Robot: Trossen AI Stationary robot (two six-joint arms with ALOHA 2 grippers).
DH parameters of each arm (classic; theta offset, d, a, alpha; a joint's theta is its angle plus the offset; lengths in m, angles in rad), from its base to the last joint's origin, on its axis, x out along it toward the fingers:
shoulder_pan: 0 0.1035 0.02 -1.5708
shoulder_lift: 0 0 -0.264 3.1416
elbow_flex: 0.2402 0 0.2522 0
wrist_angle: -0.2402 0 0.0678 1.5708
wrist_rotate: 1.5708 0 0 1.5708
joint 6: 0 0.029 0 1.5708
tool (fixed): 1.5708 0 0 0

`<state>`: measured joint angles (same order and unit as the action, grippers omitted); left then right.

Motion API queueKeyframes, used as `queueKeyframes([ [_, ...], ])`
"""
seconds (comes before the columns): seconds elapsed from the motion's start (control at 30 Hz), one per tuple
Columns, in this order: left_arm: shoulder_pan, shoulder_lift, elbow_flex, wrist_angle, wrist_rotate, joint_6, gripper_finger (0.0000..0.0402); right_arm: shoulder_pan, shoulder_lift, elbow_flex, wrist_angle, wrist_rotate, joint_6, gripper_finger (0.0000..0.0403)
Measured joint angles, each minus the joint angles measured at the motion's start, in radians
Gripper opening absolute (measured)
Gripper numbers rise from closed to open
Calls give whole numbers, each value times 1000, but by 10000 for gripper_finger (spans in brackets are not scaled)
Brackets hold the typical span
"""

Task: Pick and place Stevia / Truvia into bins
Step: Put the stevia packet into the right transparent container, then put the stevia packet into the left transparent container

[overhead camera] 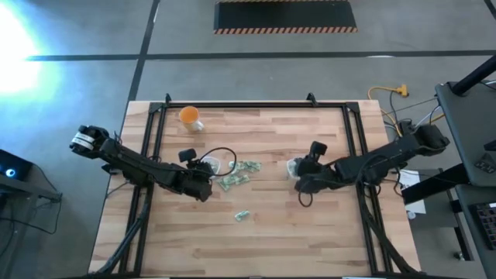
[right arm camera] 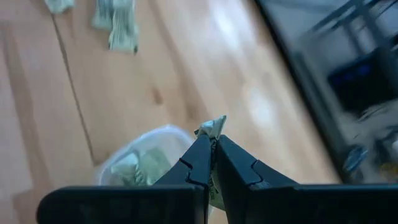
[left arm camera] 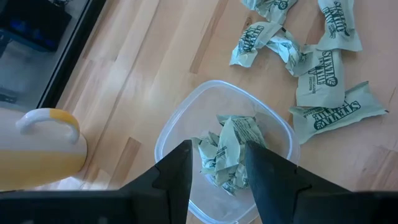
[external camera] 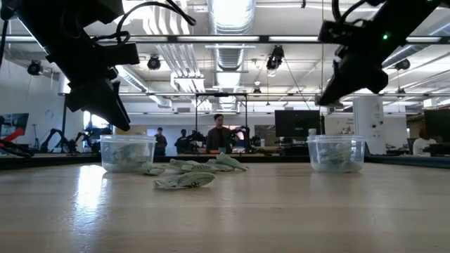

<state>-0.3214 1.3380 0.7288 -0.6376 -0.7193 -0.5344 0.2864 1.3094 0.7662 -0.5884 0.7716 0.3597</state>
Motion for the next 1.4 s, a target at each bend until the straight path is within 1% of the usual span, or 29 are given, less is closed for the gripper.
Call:
queueKeyframes([
  [0.03,0,0,0,0,0,0,130,-16,1,-5,0,-19,5,13],
  [0.17,0,0,0,0,0,0,130,-61,13,-21,1,-35,27,13],
  [0.33,0,0,0,0,0,0,130,-94,31,-34,7,-78,28,13],
  [0.67,0,0,0,0,0,0,130,-100,29,-43,24,-79,31,13],
  [0.73,0,0,0,0,0,0,130,-100,29,-43,25,-95,26,15],
  [0.83,0,0,0,0,0,0,130,-97,29,-43,25,-100,25,32],
  [1.0,0,0,0,1,0,0,130,-97,29,-45,23,-101,22,77],
  [1.1,0,0,0,1,0,0,130,-97,29,-45,22,-121,20,102],
  [1.2,0,0,0,15,0,3,130,-94,28,-37,21,-125,-15,120],
  [1.3,0,0,0,101,5,76,130,-84,27,-22,26,-126,-47,130],
  [1.4,0,1,0,237,47,200,130,-75,27,-11,39,-126,-73,135],
])
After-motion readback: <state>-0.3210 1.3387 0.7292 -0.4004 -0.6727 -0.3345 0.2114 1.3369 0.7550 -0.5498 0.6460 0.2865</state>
